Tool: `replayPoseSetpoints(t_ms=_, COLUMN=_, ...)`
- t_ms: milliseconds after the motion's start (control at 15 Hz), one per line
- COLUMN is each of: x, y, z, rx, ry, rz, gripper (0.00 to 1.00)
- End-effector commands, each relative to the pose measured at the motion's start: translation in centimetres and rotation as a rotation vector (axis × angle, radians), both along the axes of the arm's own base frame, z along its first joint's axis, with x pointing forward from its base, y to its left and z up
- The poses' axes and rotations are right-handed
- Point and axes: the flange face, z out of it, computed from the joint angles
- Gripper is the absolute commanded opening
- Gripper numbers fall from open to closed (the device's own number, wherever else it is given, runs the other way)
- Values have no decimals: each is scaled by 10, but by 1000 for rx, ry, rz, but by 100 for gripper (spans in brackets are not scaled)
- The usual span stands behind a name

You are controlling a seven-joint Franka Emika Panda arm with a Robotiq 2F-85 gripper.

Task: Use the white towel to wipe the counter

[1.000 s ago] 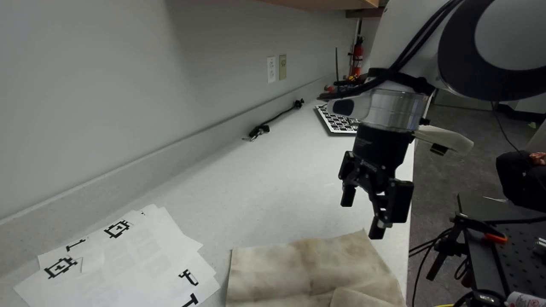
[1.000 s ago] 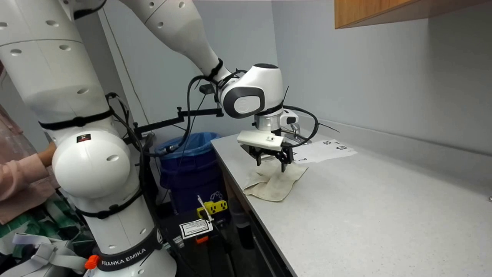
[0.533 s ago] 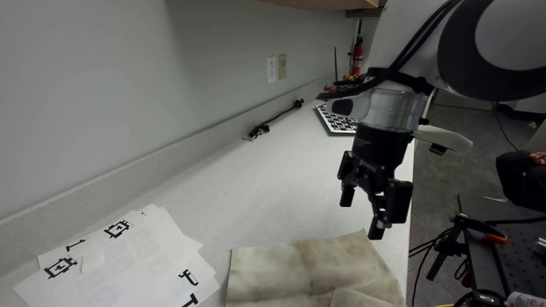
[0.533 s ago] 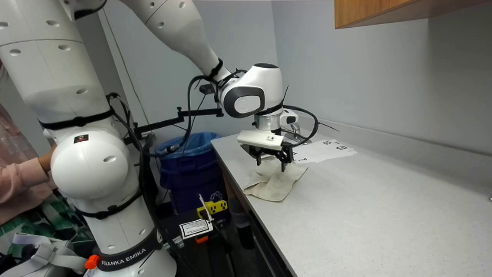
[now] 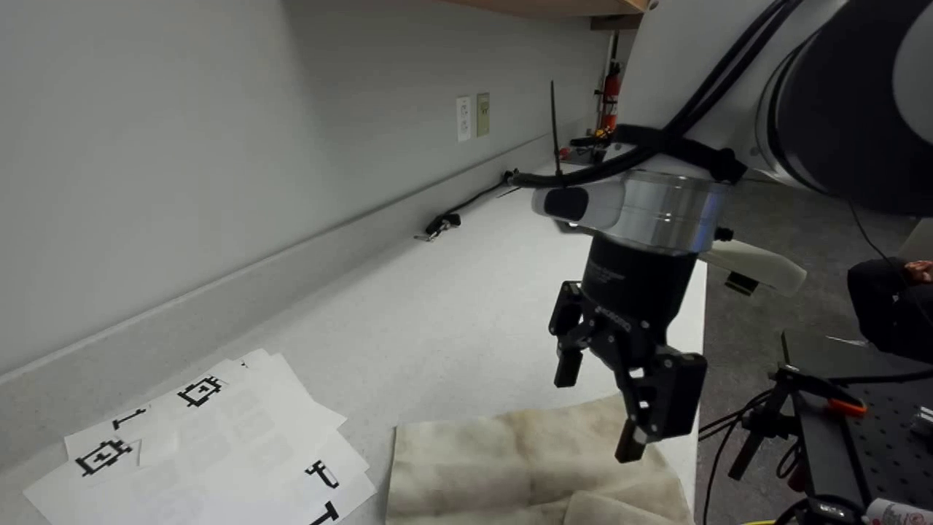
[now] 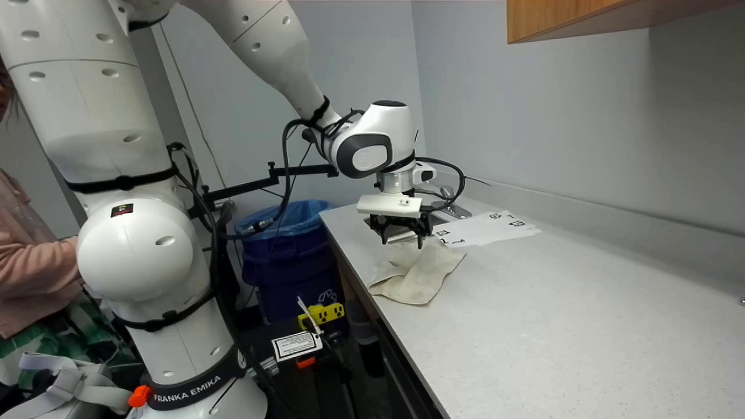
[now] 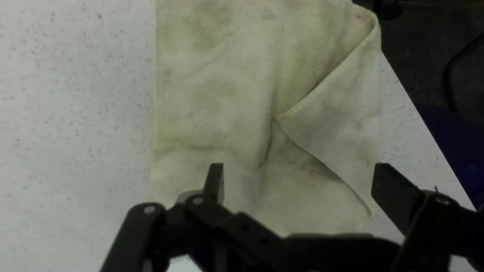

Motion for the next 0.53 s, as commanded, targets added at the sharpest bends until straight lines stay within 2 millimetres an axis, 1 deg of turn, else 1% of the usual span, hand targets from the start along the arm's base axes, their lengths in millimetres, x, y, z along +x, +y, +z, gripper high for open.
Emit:
replayPoseSetpoints(t_ms=0, x=15, y=25, z=-25, rx=-30, ry=-62, rz=69, gripper=100)
replayPoseSetpoints(t_ms=267, x=21, y=44, z=-53, rx=-56, ry=-94, rz=105, gripper=100)
replayPoseSetpoints(t_ms=467, x=27, y=50, z=-71, rx=-83, ry=-105, rz=134, gripper=100)
